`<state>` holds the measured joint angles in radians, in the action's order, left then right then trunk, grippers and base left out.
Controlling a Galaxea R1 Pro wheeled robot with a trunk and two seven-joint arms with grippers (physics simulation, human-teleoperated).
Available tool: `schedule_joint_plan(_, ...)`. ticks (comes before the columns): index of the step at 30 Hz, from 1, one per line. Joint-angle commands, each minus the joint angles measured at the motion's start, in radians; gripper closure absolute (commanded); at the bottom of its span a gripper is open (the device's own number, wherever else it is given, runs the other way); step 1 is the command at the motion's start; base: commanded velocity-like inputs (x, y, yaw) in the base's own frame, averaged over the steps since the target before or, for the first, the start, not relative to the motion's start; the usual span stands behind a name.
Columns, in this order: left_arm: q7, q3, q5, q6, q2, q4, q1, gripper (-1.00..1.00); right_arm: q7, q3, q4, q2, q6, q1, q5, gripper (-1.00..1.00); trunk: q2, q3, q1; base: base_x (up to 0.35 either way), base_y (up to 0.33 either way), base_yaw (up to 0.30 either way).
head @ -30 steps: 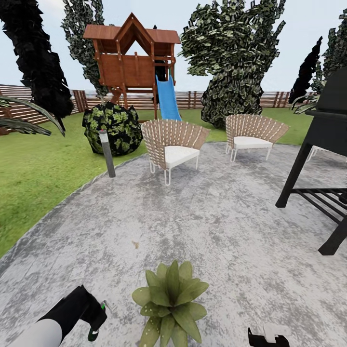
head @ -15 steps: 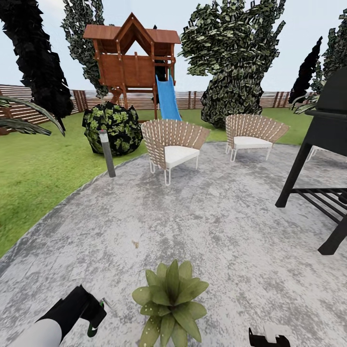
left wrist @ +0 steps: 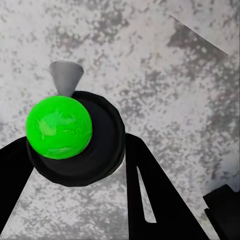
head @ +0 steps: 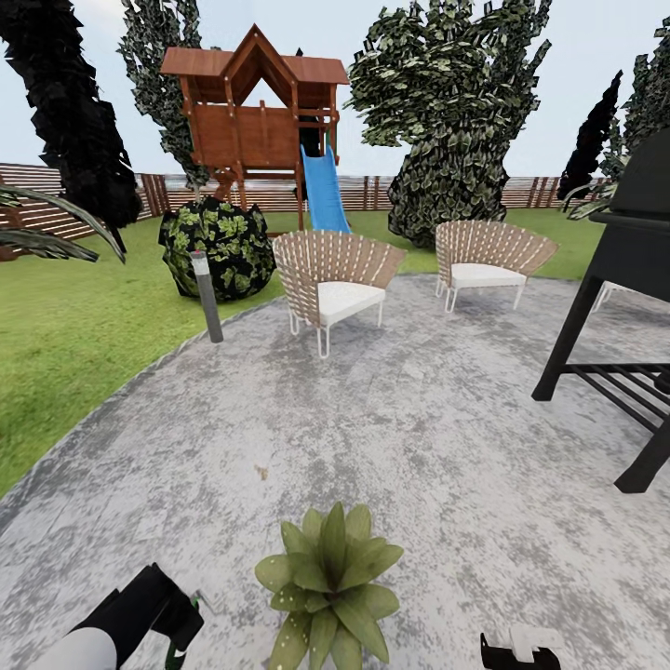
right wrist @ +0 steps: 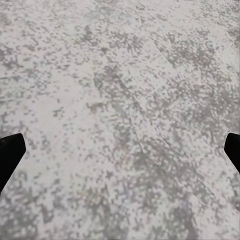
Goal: Pick up the pesticide atomizer in the garden and spray insectifuge to fully cover both potted plants in the garden.
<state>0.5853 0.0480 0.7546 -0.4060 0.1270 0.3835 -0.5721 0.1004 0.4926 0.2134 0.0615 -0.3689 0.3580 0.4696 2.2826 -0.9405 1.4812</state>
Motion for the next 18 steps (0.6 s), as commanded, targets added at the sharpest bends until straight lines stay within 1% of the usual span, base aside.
schedule_joint_plan(1, 0.007, 0.005, 0.005, -0.005, -0.001, 0.004, 0.0, 1.0, 0.004, 0.006, -0.002, 0.0, -0.004, 0.001, 0.011, -1.0, 0.0, -0.001, 0.0, 0.055, 0.0, 0.0)
schedule_joint_plan(3, 0.007, 0.005, 0.006, -0.005, -0.001, 0.006, 0.0, 1.0, 0.004, 0.006, -0.002, 0.0, -0.004, 0.001, 0.011, -1.0, 0.0, -0.001, 0.0, -0.017, 0.0, 0.0)
schedule_joint_plan(9, 0.007, 0.003, 0.005, -0.005, -0.001, 0.009, 0.0, 1.0, 0.004, 0.006, -0.002, 0.0, -0.004, 0.001, 0.011, -1.0, 0.0, -0.001, 0.0, -0.248, 0.0, 0.0)
schedule_joint_plan(14, 0.007, 0.005, 0.005, -0.006, -0.002, 0.019, -0.001, 1.0, 0.004, 0.006, -0.002, 0.0, -0.004, 0.001, 0.011, -1.0, 0.0, -0.001, 0.0, -0.039, 0.0, 0.0)
schedule_joint_plan(16, 0.008, 0.005, 0.005, -0.01, -0.012, 0.069, -0.001, 1.0, 0.004, 0.006, -0.002, 0.0, -0.004, 0.001, 0.011, -1.0, 0.0, -0.001, 0.0, -0.003, 0.0, 0.0)
schedule_joint_plan(17, 0.01, 0.003, 0.005, -0.014, -0.027, 0.106, -0.002, 1.0, 0.004, 0.006, -0.002, -0.001, -0.004, 0.001, 0.011, -1.0, 0.0, -0.001, 0.0, 0.0, 0.0, 0.0)
schedule_joint_plan(18, 0.01, 0.003, 0.005, -0.016, -0.037, 0.124, -0.003, 1.0, 0.004, 0.006, -0.002, -0.001, -0.004, 0.001, 0.011, -1.0, 0.0, -0.001, 0.0, 0.0, 0.0, 0.0)
